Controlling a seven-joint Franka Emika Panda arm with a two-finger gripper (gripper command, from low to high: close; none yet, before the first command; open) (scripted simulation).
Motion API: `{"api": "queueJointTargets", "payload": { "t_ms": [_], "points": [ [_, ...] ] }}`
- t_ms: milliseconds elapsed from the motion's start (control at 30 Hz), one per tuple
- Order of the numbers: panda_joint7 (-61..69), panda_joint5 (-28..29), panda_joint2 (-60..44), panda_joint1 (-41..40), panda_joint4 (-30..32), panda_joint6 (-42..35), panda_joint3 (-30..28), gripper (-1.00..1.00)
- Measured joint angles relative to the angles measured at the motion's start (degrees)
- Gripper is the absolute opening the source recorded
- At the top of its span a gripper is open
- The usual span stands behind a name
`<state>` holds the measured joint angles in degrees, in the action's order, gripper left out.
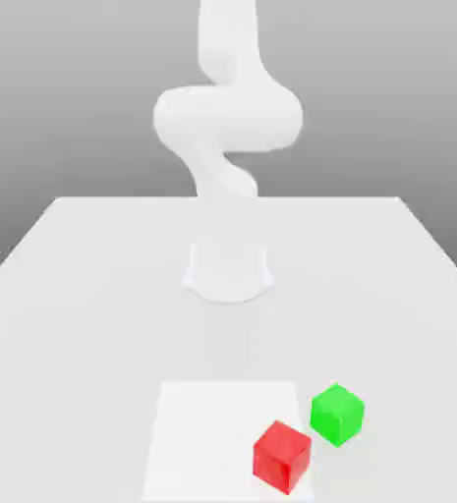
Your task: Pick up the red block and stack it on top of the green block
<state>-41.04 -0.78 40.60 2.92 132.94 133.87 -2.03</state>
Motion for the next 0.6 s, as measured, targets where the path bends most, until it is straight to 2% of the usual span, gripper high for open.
{"api": "queueJointTargets", "payload": {
  "t_ms": [333, 600],
  "points": [
    [20.6, -4.8, -21.3, 9.1, 4.7, 8.3, -5.7, 0.00],
    [35.6, -7.0, -37.8, 12.4, 8.3, 15.0, -5.9, 0.00]
  ]
}}
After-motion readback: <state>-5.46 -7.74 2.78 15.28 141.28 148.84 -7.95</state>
